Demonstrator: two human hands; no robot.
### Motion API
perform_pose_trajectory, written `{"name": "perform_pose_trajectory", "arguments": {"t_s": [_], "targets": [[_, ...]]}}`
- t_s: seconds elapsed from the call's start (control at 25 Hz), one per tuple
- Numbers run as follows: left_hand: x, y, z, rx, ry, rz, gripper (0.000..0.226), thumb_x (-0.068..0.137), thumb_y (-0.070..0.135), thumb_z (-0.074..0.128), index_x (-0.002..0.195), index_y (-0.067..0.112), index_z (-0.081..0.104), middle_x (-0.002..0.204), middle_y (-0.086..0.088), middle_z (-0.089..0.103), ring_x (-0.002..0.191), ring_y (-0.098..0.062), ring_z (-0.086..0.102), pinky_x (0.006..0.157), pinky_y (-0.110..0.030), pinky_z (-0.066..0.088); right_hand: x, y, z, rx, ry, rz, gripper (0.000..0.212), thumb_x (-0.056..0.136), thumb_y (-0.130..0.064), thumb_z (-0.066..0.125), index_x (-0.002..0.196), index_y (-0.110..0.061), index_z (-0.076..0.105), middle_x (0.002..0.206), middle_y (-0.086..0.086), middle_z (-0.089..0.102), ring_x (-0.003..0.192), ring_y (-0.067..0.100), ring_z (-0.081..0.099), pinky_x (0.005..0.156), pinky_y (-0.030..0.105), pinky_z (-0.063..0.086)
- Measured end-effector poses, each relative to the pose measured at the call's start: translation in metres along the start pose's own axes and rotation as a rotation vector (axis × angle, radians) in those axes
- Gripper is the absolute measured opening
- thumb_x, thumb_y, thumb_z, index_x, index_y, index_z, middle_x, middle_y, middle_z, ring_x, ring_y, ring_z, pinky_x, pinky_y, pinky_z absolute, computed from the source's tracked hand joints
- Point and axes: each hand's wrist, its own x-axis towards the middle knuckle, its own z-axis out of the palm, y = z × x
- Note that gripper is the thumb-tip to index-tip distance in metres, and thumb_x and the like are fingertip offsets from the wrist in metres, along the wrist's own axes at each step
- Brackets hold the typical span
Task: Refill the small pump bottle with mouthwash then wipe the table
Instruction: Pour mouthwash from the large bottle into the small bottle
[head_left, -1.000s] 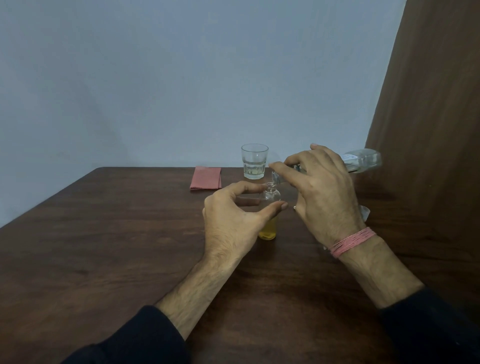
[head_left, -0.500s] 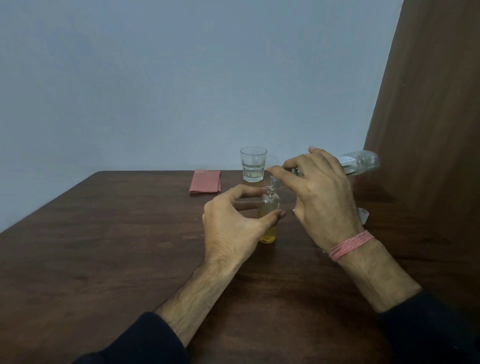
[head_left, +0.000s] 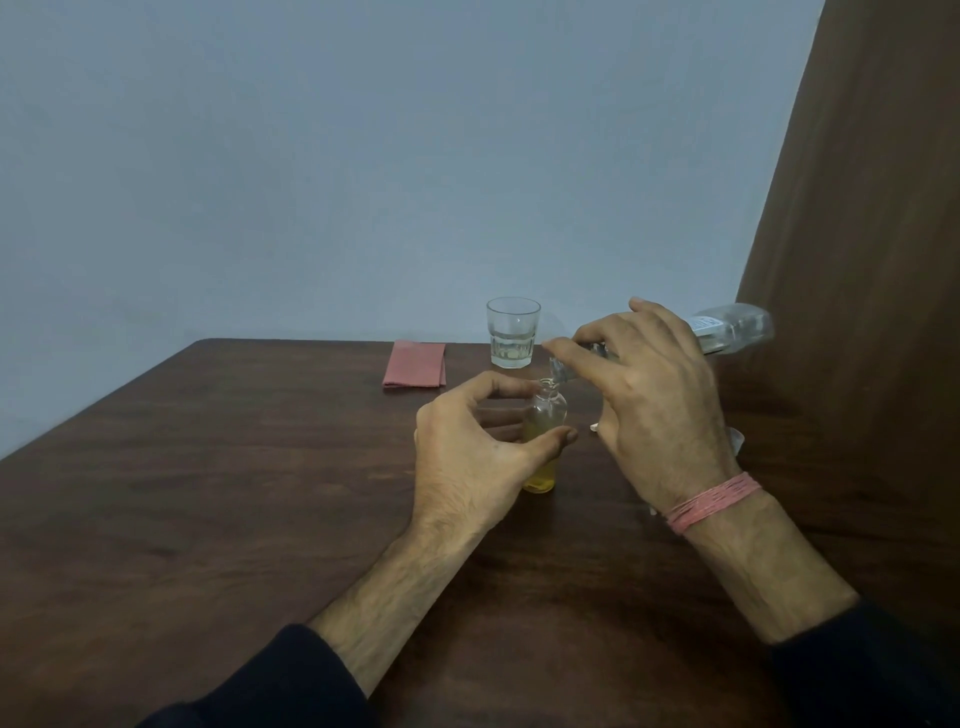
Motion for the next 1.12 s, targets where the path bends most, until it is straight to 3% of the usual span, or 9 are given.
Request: {"name": "perform_pose_trajectory", "arguments": {"t_s": [0.76, 1.12], "targets": [[0.0017, 0.001, 0.0004, 0.024, 0.005, 0.028, 0.05, 0.068, 0.037, 0.112, 0.111, 0.03, 0.087, 0.111, 0.015, 0.086, 0.093, 0.006, 0.084, 0.077, -0.019, 0.069, 0.0021, 0.0015, -0.0023, 0.003, 0.008, -0.015, 0.076, 0.059, 0.017, 0.08, 0.128, -0.015, 0.079, 0.112, 0.01, 0.074, 0.112, 0.038, 0.069, 0.121, 0.059, 0.041], [0.0011, 0.0001, 0.0002, 0.017, -0.001, 0.027, 0.051, 0.068, 0.036, 0.112, 0.111, 0.028, 0.087, 0.111, 0.013, 0.087, 0.09, 0.007, 0.084, 0.075, -0.018, 0.068, 0.0033, 0.002, -0.0033, -0.008, -0.013, -0.026, 0.07, 0.065, 0.015, 0.08, 0.127, -0.018, 0.079, 0.114, 0.008, 0.074, 0.114, 0.037, 0.068, 0.127, 0.055, 0.033]]}}
